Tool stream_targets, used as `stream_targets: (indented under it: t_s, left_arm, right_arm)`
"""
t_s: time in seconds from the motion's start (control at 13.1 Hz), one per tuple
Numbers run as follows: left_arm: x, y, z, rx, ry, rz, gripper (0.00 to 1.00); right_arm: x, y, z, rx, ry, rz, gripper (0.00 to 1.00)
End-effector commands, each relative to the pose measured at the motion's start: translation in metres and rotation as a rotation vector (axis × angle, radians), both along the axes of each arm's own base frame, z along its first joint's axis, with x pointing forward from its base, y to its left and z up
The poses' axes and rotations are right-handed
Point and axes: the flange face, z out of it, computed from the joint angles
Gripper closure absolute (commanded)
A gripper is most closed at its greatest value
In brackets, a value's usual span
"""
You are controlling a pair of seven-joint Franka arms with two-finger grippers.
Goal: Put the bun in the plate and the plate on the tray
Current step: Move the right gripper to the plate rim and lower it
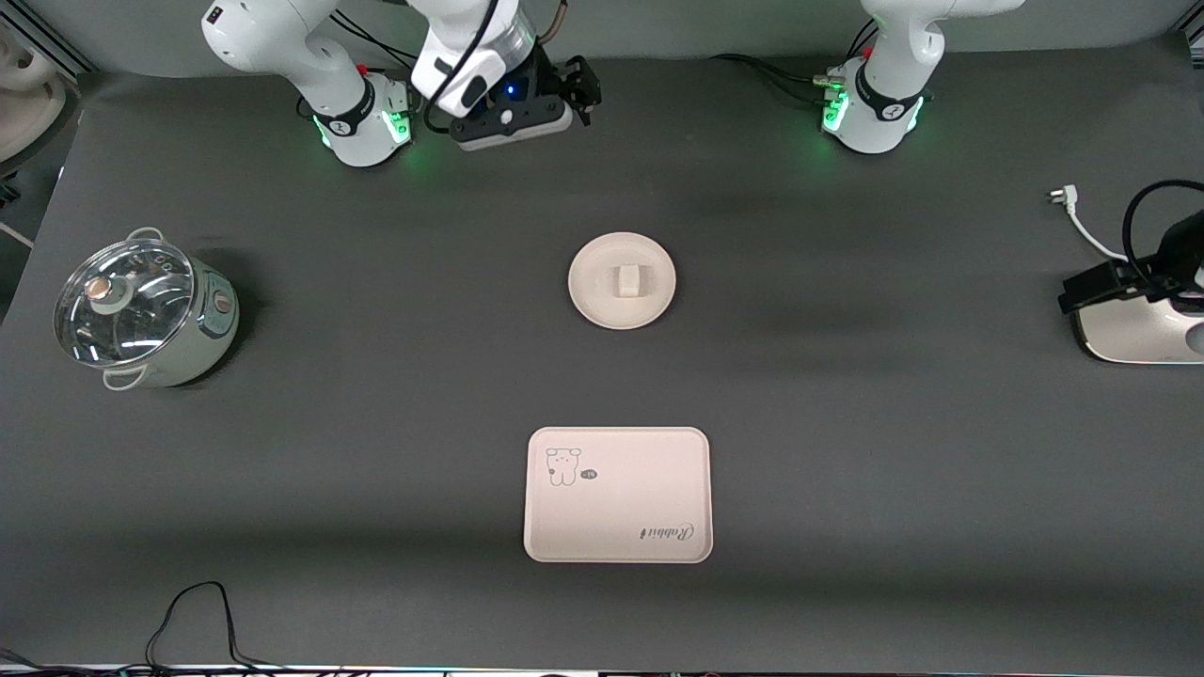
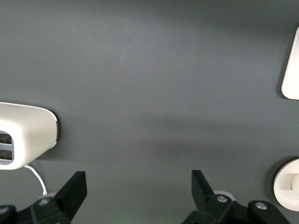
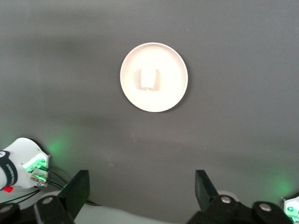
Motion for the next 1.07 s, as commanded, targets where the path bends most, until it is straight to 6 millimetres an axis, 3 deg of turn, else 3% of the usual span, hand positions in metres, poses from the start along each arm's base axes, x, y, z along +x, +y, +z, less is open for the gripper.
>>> stream_targets:
  t_s: [0.0, 0.53, 0.99]
  left_arm:
    - [-0.018, -0.005, 0.004, -0.032, -0.002, -0.019, 0.0]
    - [-0.021, -0.01, 0.011, -0.034, -0.022, -0.05, 0.0]
    - [-0.018, -0.019, -0.002, -0.025, -0.021, -0.067, 0.0]
  right_arm:
    - [0.001, -0.009, -0.035, 0.027, 0.007, -0.013, 0.0]
    - [-0.007, -0.024, -0.176, 0.027, -0.091, -0.097, 0.0]
    - [-0.01, -0.005, -0.279, 0.008, -0.173, -0.111, 0.0]
